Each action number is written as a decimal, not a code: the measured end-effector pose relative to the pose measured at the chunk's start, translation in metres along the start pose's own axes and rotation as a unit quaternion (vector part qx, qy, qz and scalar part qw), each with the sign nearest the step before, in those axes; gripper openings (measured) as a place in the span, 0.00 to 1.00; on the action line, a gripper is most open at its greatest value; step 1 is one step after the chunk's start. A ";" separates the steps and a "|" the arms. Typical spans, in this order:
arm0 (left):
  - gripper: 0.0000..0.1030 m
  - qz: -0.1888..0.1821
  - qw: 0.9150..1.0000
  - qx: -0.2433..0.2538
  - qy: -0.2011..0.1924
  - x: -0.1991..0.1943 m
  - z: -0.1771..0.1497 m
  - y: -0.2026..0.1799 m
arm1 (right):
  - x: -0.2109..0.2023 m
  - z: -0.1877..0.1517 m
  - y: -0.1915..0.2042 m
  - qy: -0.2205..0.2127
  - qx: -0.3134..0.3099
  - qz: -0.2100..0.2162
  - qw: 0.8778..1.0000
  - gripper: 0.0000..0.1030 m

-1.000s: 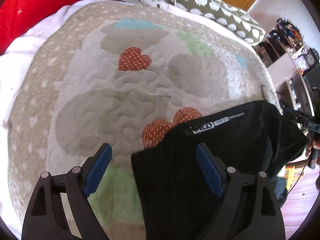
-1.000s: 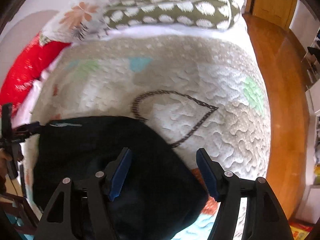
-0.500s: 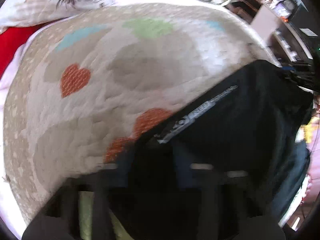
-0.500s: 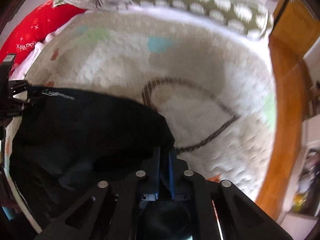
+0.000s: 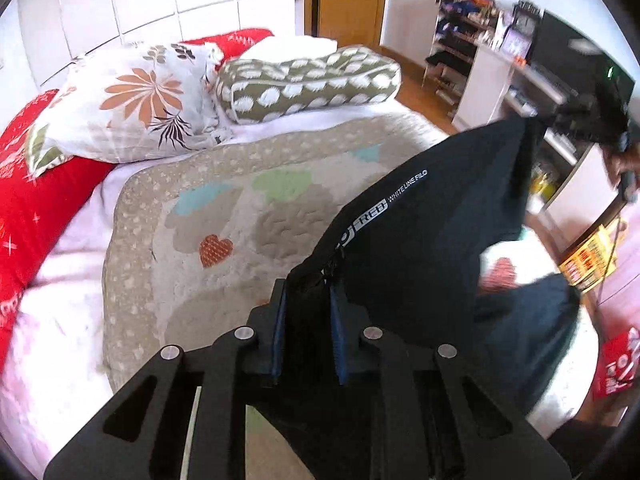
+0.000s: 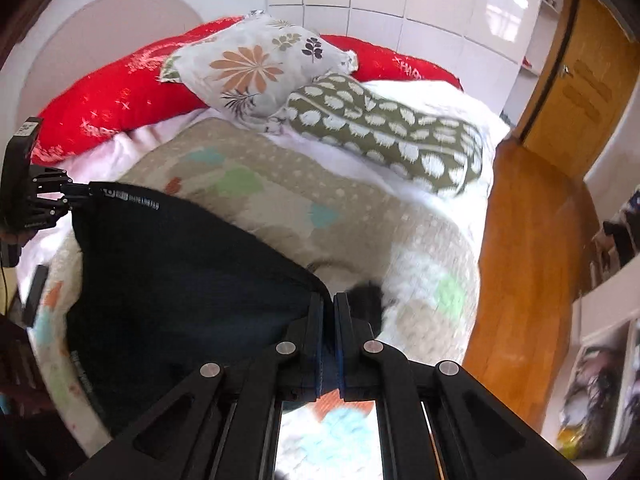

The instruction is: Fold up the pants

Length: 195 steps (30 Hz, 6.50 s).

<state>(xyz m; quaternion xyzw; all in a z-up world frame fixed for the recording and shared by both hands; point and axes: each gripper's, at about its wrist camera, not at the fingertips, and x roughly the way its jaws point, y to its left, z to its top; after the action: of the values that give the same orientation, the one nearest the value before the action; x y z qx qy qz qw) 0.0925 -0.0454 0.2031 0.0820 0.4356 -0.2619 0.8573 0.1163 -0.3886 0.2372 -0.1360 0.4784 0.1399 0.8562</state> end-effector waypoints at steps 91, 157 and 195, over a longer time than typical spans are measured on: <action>0.25 0.022 0.970 -0.213 0.116 0.026 -0.149 0.003 | 0.090 -0.144 0.266 0.080 -0.009 0.138 0.987 0.41; 0.61 0.081 0.974 -0.201 0.062 -0.010 -0.105 -0.035 | -0.031 -0.222 0.039 0.075 0.266 -0.075 0.958 0.51; 0.64 0.078 0.968 -0.198 0.135 0.048 -0.116 -0.060 | 0.010 -0.175 0.035 0.037 0.284 0.031 0.958 0.45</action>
<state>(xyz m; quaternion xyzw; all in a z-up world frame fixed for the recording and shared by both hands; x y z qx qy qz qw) 0.0032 -0.0720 0.0997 -0.0212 0.5827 -0.0898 0.8074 -0.0277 -0.4192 0.1366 0.1229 0.5339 0.0198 0.8364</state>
